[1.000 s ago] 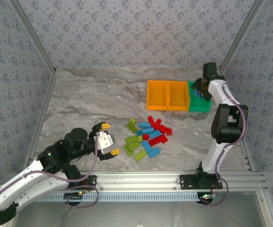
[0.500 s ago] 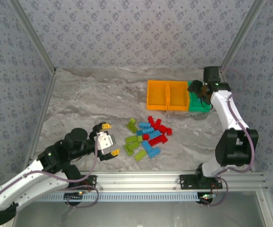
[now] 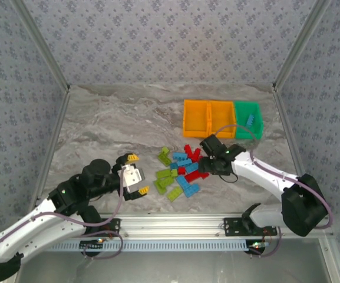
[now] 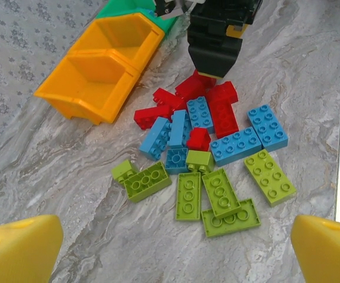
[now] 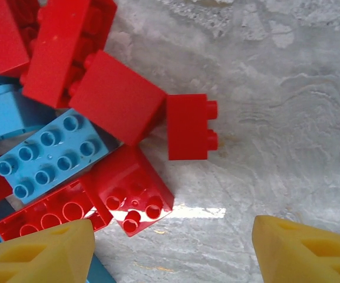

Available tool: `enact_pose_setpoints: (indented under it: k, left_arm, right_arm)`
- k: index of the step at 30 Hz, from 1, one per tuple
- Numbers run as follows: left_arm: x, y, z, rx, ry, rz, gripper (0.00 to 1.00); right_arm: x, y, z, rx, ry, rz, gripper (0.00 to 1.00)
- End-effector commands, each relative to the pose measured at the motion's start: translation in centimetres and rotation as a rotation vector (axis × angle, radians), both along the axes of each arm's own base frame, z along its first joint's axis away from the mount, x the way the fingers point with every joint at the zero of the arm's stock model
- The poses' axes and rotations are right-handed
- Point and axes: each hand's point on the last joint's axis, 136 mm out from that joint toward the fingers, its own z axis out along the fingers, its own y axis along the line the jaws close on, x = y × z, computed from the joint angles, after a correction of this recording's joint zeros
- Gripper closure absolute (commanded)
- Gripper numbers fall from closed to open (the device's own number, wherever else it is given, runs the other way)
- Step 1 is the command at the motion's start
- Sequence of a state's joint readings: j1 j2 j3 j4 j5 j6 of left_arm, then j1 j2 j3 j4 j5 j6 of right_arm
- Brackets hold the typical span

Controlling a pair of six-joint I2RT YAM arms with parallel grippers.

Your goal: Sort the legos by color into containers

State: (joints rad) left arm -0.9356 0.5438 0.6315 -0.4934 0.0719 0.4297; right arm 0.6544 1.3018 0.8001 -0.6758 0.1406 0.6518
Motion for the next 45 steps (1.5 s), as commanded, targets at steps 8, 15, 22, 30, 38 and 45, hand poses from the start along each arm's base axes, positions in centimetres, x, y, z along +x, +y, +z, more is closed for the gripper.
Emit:
enact_pose_setpoints:
  k: [8, 15, 22, 30, 38, 45]
  left_arm:
    - [-0.2, -0.2, 0.8, -0.022, -0.018, -0.024, 0.01]
    - [-0.2, -0.1, 0.6, -0.011, -0.017, -0.025, 0.01]
    - [-0.2, -0.1, 0.3, 0.000, -0.015, -0.024, 0.01]
    - [-0.2, -0.1, 0.3, 0.002, -0.019, -0.027, 0.01]
    - [-0.3, -0.1, 0.3, -0.001, -0.021, -0.032, 0.01]
    - [-0.3, -0.1, 0.2, 0.005, -0.017, -0.034, 0.01]
  right_arm:
    - [1.8, -2.4, -1.2, -0.132, -0.067, -0.059, 0.40]
    - [2.7, -1.7, -3.3, -0.039, -0.028, -0.078, 0.49]
    - [3.4, -1.2, -4.2, -0.017, -0.026, -0.054, 0.58]
    - [3.5, -2.6, -4.4, -0.071, -0.019, -0.098, 0.61]
    - [4.2, -3.0, -3.3, -0.085, -0.043, -0.086, 0.36]
    - [6.2, -2.6, -4.5, -0.011, -0.021, -0.068, 0.37]
